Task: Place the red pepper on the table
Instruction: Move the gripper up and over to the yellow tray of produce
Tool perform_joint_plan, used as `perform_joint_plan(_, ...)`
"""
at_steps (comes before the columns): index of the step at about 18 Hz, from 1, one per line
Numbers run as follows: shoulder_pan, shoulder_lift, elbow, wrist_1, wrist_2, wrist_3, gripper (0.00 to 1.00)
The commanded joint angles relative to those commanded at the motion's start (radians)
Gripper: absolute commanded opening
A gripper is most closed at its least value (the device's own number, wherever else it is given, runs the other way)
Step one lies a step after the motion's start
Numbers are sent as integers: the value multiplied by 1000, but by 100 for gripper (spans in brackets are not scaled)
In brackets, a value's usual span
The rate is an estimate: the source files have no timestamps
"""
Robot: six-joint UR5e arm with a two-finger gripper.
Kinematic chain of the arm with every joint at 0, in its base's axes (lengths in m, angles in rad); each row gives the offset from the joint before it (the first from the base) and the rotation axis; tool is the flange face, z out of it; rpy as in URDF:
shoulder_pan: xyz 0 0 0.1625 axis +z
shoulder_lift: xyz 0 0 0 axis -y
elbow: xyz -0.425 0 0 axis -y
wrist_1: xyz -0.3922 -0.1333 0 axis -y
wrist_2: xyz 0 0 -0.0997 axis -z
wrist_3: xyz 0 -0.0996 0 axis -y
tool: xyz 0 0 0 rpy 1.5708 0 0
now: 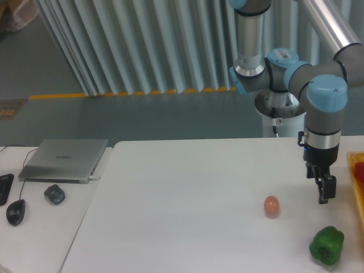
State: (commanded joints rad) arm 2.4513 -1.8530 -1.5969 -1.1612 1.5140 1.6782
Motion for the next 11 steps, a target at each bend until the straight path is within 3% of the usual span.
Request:
perform_joint_plan(6, 6, -6, 14, 2, 2, -3, 100)
perform_joint_plan(11, 100, 2, 18, -23, 0, 15, 100)
